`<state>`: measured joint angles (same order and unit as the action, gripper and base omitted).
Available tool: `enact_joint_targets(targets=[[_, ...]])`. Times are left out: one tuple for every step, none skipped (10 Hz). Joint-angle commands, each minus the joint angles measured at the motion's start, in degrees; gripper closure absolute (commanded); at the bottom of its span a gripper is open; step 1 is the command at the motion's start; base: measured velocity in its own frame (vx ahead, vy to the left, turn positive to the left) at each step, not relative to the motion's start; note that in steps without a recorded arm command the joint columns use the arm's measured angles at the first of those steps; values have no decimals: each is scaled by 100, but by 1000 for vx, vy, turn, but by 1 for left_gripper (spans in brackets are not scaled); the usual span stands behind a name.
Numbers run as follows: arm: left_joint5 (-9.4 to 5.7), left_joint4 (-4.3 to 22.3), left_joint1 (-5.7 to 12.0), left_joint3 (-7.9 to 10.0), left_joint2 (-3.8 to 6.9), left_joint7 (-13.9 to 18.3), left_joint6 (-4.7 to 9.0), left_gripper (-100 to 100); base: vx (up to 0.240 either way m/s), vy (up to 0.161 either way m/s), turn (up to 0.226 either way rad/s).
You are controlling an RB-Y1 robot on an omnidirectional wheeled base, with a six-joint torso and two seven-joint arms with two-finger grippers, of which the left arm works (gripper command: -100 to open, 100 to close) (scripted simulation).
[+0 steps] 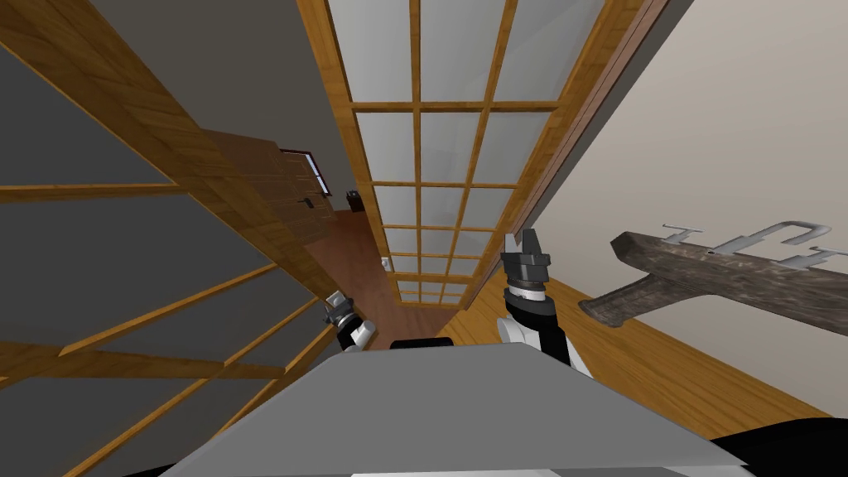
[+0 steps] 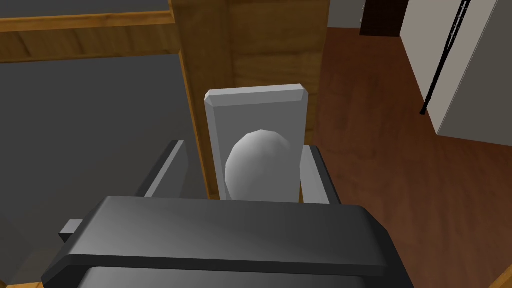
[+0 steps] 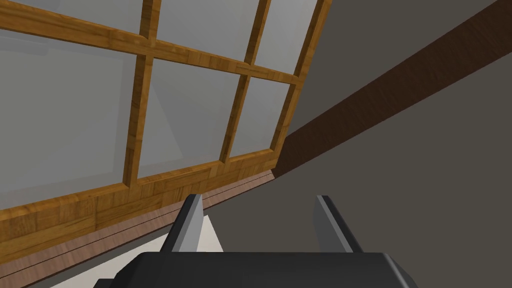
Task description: Push the door open
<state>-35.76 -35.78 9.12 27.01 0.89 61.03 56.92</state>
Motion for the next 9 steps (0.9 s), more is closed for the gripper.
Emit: enact_joint_targets(targets=[[-20, -99, 3, 286, 72, -27, 103, 100, 43, 40, -90], [-21, -87, 28, 420, 57, -45, 129, 100, 66, 60, -142], [-21, -87, 28, 464, 57, -45, 129, 100, 55, 63, -57], [-22, -75, 53, 640, 41, -64, 154, 100, 55, 53, -90], [-22, -75, 53, 640, 41, -64, 154, 100, 40, 38, -46], [-22, -75, 53, 640, 41, -64, 154, 100, 18, 20, 6], [-23, -64, 77, 814, 23, -83, 179, 100, 27, 30, -89], [-23, -64, 77, 814, 23, -83, 179, 100, 27, 29, -50], [-23, -64, 77, 814, 23, -83, 179, 100, 14, 9, -6]])
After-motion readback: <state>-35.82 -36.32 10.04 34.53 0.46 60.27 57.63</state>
